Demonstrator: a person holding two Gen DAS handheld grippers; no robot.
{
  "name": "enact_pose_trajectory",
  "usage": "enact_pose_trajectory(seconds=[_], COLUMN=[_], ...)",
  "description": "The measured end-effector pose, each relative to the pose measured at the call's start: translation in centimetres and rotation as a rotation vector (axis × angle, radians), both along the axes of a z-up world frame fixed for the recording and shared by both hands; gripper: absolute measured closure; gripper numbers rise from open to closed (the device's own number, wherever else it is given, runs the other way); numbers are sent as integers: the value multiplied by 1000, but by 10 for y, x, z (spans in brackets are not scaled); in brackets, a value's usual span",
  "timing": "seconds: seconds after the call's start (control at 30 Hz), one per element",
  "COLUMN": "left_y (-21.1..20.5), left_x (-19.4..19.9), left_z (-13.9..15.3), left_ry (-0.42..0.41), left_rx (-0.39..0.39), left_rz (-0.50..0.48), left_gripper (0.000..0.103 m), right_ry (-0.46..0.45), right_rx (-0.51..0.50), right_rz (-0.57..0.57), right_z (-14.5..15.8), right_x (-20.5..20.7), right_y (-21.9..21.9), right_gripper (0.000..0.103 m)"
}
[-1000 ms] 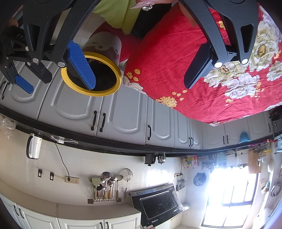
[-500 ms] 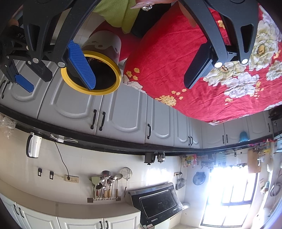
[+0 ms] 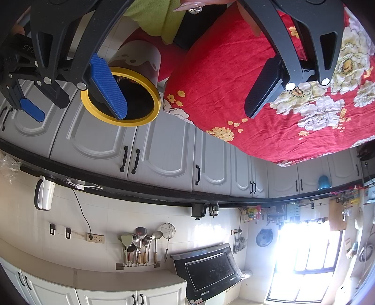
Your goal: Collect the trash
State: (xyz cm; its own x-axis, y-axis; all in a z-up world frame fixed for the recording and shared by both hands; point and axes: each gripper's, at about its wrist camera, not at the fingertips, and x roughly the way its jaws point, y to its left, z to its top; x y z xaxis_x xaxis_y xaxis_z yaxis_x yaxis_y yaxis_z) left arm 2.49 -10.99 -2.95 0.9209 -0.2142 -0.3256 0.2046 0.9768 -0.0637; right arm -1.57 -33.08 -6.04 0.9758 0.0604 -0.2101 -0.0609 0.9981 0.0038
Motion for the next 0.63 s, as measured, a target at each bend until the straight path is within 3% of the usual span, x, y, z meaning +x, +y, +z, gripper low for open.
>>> enact_pose_trajectory(seconds=[0.3, 0.43, 0.57, 0.63], left_y=[1, 23, 101, 170], left_x=[6, 12, 21, 18], left_z=[-2, 4, 13, 14], left_ry=[40, 83, 165, 194], left_rx=[-2, -45, -105, -98], left_rz=[-17, 32, 199, 407], left_gripper=[11, 11, 11, 11], right_ry=[30, 48, 64, 103], right_rx=[14, 24, 2, -34], right_rz=[-9, 13, 176, 323], right_z=[-4, 4, 20, 25], right_x=[2, 14, 40, 57], right_y=[-2, 6, 57, 115], right_gripper=[6, 6, 6, 6])
